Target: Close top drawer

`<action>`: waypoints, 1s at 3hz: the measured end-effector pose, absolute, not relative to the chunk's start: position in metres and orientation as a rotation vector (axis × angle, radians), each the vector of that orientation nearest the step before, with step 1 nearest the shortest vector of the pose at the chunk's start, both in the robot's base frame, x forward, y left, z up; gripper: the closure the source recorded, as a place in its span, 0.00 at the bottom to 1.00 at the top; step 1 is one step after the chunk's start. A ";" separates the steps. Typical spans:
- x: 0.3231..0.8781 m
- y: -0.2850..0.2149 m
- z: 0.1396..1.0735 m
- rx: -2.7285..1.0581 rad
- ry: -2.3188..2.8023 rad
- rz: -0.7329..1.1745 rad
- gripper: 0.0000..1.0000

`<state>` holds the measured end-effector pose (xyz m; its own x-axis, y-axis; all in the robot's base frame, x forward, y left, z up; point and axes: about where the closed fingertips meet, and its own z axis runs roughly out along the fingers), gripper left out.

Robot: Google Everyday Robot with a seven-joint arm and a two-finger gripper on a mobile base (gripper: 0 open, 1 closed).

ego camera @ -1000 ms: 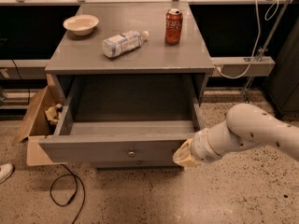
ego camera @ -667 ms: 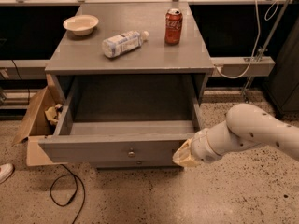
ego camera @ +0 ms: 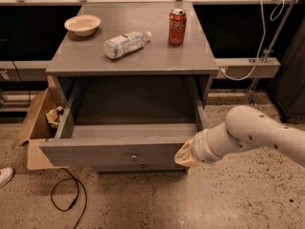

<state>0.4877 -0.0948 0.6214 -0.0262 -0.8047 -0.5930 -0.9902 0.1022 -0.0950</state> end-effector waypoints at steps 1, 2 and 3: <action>0.498 -0.095 0.620 -1.772 1.804 0.445 1.00; 0.512 -0.095 0.623 -1.820 1.687 0.403 1.00; 0.521 -0.094 0.625 -1.840 1.636 0.383 1.00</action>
Offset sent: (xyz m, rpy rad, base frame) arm 0.0327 -0.0035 0.0069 0.0311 -0.2042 0.1471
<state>0.5211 -0.0938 0.6248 0.1833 -0.7779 -0.6011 -0.9638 -0.0220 -0.2655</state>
